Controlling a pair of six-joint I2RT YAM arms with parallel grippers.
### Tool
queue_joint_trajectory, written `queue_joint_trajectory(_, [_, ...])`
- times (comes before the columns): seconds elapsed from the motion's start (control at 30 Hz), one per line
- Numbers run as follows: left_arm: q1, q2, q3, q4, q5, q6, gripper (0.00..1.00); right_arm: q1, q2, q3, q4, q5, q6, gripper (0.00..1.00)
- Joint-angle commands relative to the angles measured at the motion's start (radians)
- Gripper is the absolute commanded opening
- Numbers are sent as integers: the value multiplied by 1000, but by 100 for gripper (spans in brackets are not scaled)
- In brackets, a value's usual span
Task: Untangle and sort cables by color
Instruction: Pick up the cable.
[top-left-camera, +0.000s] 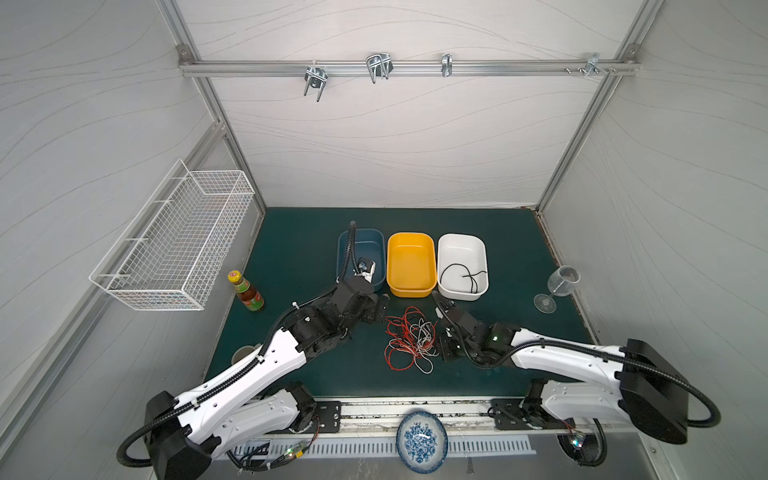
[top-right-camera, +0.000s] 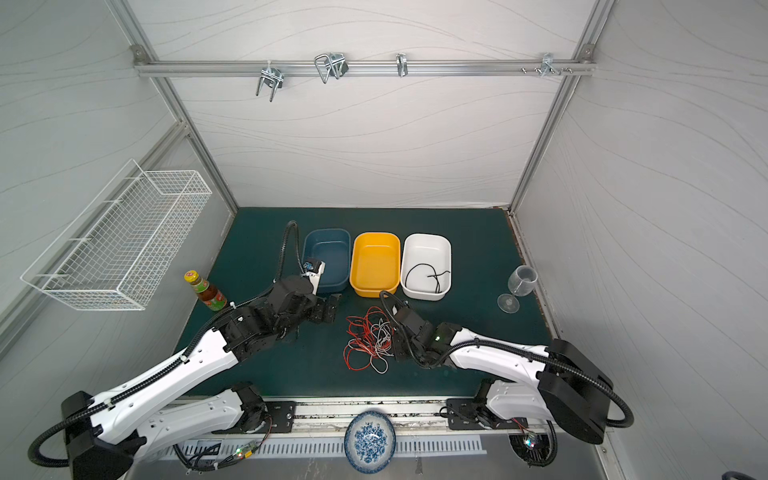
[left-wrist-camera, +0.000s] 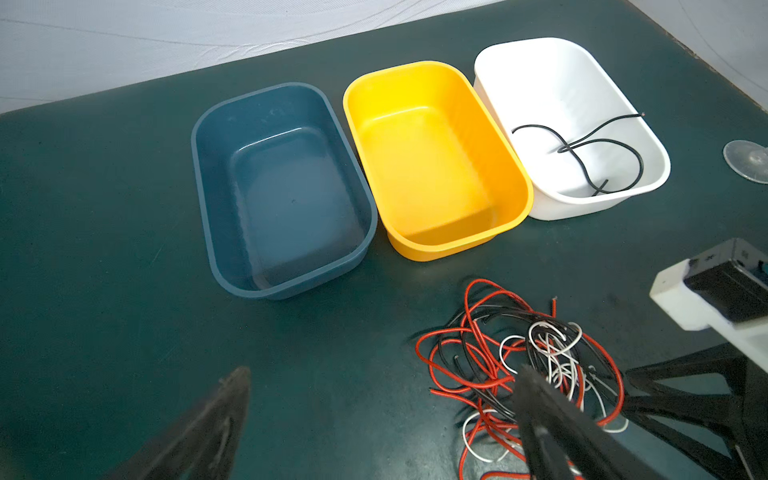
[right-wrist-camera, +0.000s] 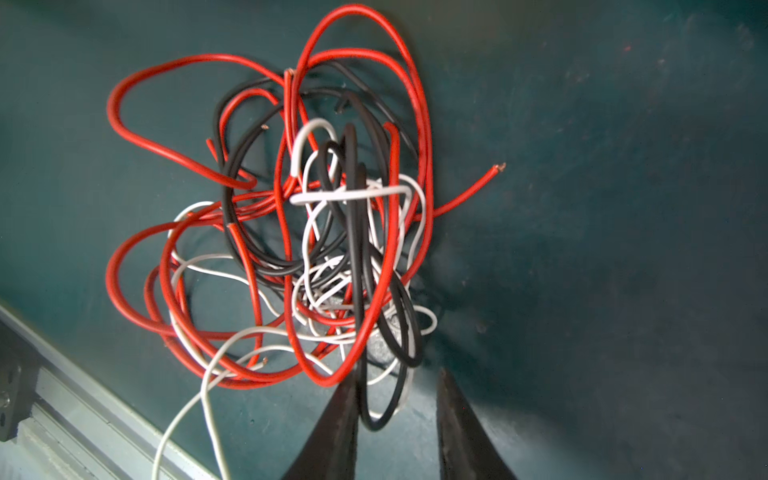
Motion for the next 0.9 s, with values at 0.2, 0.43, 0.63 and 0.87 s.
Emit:
queue_joint_trajectory(0.2, [-17,29,62,-17,33,0,99,14,32,7,19,32,16,15])
queue_joint_trajectory(0.43, [-29,78,112,-74,111,-45,99,13,-61,94,-99,72,-42,0])
queue_joint_trajectory(0.63, [-30,125,162,-106,209,-60,99,9,-85,235,-206,80,-142,0])
queue_joint_trajectory(0.87, [-31,115,147,-88,226,-48,99,-1,-50,420,-307,58,-251,0])
